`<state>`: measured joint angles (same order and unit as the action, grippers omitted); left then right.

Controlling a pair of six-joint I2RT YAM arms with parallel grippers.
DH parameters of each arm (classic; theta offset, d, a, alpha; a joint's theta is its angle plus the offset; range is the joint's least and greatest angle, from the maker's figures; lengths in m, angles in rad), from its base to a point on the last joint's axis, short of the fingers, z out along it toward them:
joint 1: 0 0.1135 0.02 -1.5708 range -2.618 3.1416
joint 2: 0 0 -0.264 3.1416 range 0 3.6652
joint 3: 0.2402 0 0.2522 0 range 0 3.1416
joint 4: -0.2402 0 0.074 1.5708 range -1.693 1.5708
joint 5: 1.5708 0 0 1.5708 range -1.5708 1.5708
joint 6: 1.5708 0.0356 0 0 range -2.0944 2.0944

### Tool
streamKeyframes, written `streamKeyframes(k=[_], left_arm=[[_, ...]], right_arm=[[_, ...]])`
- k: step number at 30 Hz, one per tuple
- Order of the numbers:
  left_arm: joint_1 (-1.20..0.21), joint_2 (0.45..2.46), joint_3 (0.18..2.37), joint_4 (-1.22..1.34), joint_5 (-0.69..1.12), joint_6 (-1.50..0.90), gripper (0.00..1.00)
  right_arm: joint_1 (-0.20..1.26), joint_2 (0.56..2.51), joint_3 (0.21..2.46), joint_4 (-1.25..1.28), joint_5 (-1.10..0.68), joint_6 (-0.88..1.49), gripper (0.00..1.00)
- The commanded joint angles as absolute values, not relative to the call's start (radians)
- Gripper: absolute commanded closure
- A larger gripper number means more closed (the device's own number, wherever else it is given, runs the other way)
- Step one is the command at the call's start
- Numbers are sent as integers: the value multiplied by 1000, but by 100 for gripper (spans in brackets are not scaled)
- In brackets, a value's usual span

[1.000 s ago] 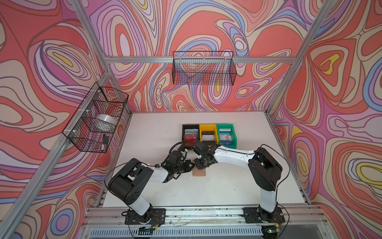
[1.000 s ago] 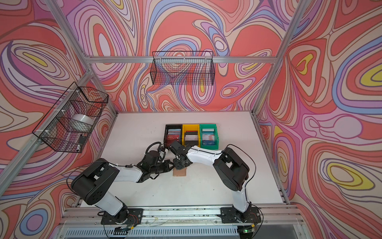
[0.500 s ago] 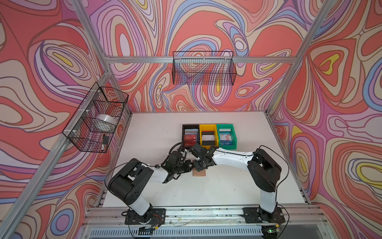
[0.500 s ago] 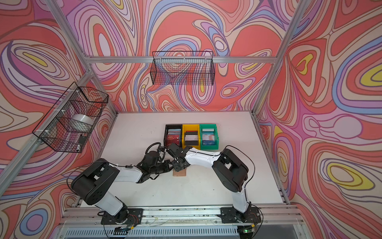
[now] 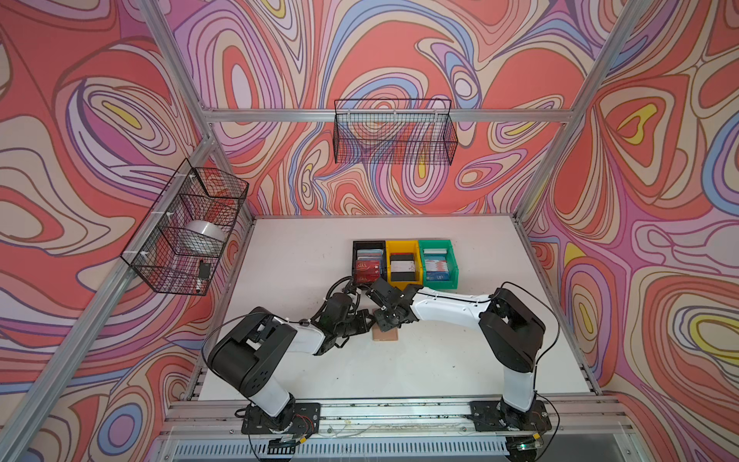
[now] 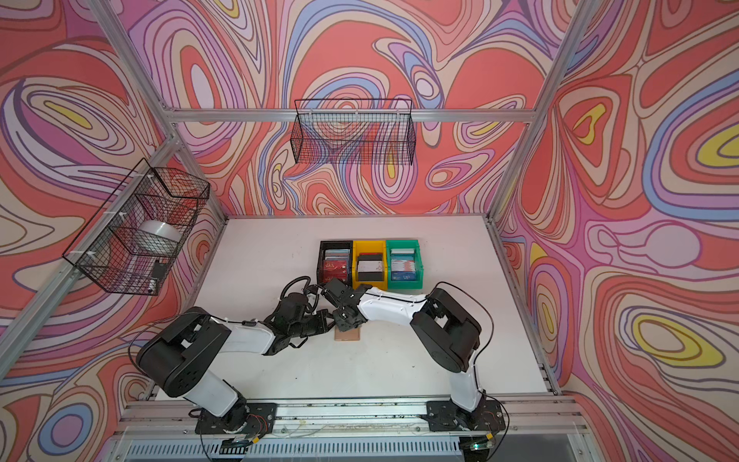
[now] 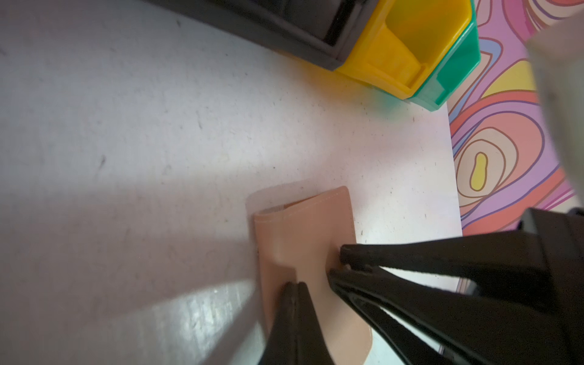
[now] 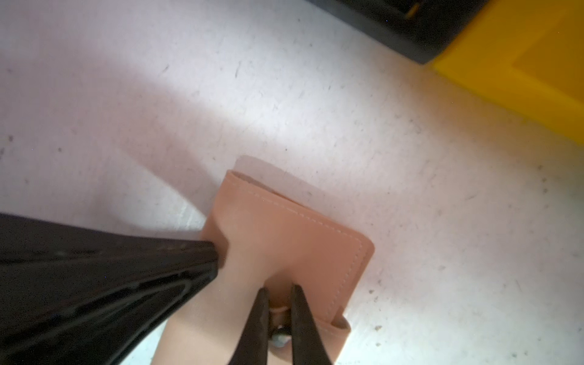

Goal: Take the credit cards out of the card holder
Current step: Open the button on the card holder.

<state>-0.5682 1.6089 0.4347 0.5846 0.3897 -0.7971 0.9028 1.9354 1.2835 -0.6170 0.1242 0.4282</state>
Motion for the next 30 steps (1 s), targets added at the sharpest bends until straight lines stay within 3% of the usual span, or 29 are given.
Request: streamKeyframes(k=[1,26,27,30], left_arm=[[-563,1614,395,430,328,-804,100],[-563,1634,408,383,299,-798,100],[-563,1634,410,382,301,-797,100],[-563,1637,418,376,304,-793,100]], right_arm=[[897,2036,1192,-813,123,439,97],[750,1733,1100,-689,21,512,100],[741,1725,1097,-696,30,512,99],[732,1712,1101,-735,83,508,83]])
